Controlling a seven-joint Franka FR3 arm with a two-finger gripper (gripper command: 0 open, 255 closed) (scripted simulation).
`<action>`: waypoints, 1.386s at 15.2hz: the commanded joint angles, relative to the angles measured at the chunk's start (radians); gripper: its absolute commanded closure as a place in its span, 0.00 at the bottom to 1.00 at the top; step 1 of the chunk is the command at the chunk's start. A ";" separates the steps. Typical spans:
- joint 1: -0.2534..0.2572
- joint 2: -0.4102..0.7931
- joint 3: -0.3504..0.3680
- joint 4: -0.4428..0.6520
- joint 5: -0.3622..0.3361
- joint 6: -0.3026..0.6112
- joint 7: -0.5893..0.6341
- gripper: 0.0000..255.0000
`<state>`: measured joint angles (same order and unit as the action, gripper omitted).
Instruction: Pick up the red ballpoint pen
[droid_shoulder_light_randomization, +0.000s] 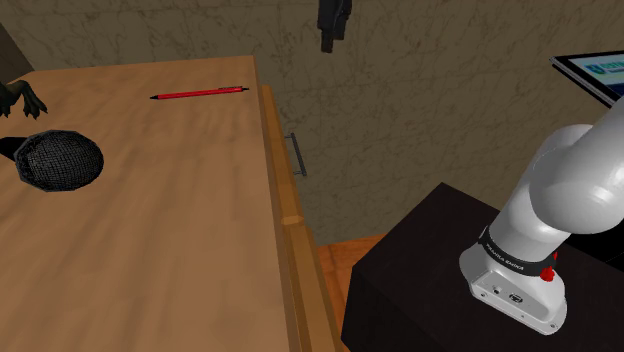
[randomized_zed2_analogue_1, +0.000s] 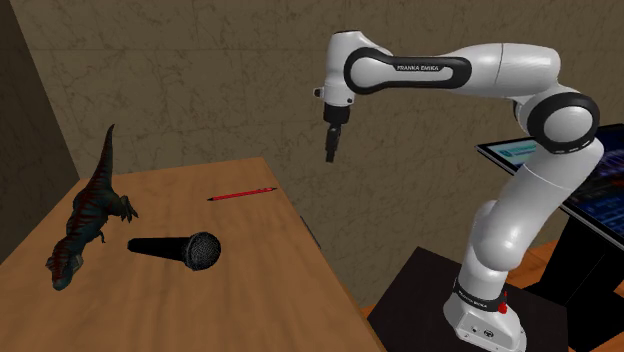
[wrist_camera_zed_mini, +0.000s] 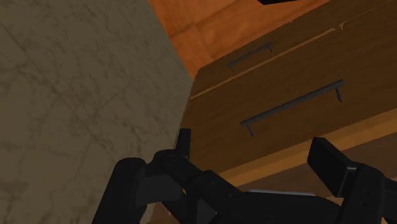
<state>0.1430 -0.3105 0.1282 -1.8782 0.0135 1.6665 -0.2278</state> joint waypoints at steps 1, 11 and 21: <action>0.018 0.076 0.015 0.081 0.000 -0.023 -0.037 0.00; 0.126 0.465 0.123 0.533 -0.047 -0.184 -0.171 0.00; 0.180 0.592 0.162 0.614 -0.077 -0.179 -0.222 0.00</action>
<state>0.3259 0.2895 0.2906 -1.2391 -0.0660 1.4694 -0.4475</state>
